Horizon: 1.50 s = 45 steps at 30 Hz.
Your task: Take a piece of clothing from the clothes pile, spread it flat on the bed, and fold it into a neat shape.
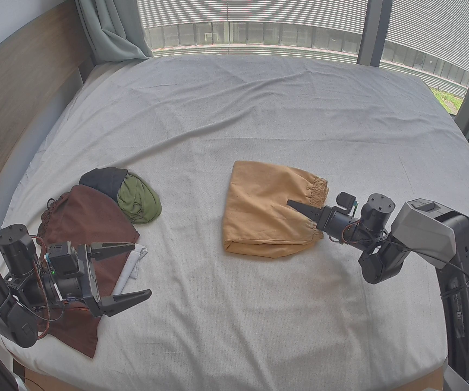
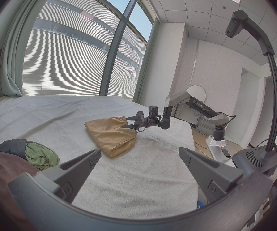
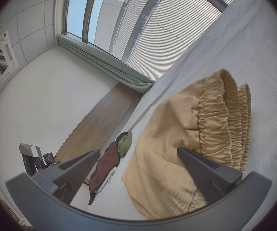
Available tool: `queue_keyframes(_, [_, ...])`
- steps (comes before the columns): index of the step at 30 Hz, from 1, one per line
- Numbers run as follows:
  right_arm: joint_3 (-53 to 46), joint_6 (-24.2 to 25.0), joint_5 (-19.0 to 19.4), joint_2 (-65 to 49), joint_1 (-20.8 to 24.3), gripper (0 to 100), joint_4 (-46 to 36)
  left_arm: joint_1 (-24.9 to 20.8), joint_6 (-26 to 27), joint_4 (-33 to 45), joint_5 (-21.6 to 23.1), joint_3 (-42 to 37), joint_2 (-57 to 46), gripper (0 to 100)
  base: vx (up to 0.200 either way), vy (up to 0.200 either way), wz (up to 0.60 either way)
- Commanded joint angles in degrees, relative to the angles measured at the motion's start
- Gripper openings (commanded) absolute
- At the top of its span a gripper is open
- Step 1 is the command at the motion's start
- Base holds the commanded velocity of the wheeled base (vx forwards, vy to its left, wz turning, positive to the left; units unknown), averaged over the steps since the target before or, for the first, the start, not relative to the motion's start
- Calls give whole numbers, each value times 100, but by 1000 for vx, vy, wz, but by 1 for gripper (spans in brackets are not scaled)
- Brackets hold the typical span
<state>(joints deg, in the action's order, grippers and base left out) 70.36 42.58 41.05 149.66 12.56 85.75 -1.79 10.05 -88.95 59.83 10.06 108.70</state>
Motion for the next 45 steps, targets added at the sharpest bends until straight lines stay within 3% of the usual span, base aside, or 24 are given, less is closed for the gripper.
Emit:
queue_keyframes(1, [56,-4,0,441,-25,100,3,12,6,-8,2,-4,2,100,0,0,0])
queue_keyframes(10, [-67,-4,-44,309,-8,100,65,-23,6,-8,2,-13,-7,100,0,0,0])
queue_keyframes(20, [-1534,-180,-141,-1721,36,100,249,-234,24,-8,2,-83,-113,100,0,0,0])
queue_keyframes(32, [-4224,-1534,-123,-3514,344,100,249,-612,-20,1,-7,-109,-183,100,0,0,0])
queue_keyframes(39, [-5577,-2729,-141,-4507,572,100,205,-1526,-117,1,-7,-514,-649,100,0,0,0])
queue_keyframes(45, [-6483,-3704,-167,-5061,221,100,232,-2167,-196,27,-7,-1006,-1114,100,0,0,0])
